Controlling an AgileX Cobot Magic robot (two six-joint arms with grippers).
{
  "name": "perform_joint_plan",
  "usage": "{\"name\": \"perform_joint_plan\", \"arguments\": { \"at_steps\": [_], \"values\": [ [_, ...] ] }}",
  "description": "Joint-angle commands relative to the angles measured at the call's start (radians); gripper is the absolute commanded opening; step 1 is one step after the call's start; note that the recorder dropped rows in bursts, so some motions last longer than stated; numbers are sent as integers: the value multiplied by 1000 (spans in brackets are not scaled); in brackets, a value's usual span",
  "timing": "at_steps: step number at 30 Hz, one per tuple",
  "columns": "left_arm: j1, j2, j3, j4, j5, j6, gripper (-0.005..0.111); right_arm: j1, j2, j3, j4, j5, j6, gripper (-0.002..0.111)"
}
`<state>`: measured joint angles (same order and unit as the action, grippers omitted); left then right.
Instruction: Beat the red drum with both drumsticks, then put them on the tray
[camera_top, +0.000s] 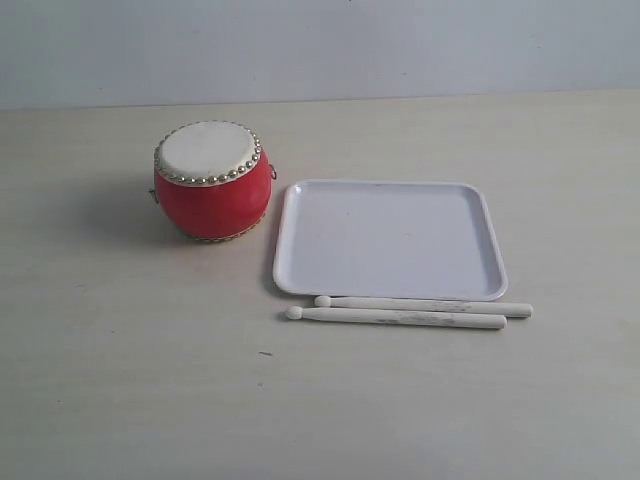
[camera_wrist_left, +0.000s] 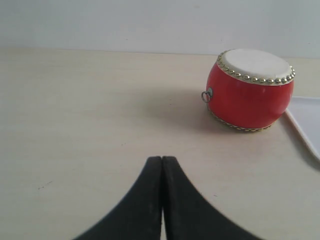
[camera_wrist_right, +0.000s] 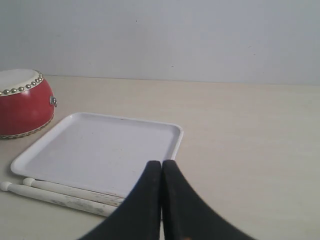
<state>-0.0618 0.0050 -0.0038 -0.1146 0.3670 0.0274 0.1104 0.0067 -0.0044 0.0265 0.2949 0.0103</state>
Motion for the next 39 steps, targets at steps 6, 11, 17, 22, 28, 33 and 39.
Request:
{"name": "perform_joint_plan", "arguments": {
  "at_steps": [6, 11, 17, 22, 28, 33, 39],
  "values": [
    [3, -5, 4, -4, -8, -4, 0, -5, -7, 4, 2, -11, -2, 0],
    [3, -5, 4, 6, -13, 25, 0, -5, -7, 4, 2, -11, -2, 0],
    [3, -5, 4, 6, -13, 23, 0, -5, -7, 4, 2, -11, -2, 0],
    [3, -5, 4, 6, -13, 23, 0, -5, -7, 4, 2, -11, -2, 0],
    [3, -5, 4, 6, -13, 23, 0, -5, -7, 4, 2, -11, -2, 0],
    [3, -5, 4, 6, -13, 23, 0, -5, -7, 4, 2, -11, -2, 0],
    [3, -5, 4, 8, -64, 92, 0, -5, -7, 4, 2, -11, -4, 0]
  ]
}}
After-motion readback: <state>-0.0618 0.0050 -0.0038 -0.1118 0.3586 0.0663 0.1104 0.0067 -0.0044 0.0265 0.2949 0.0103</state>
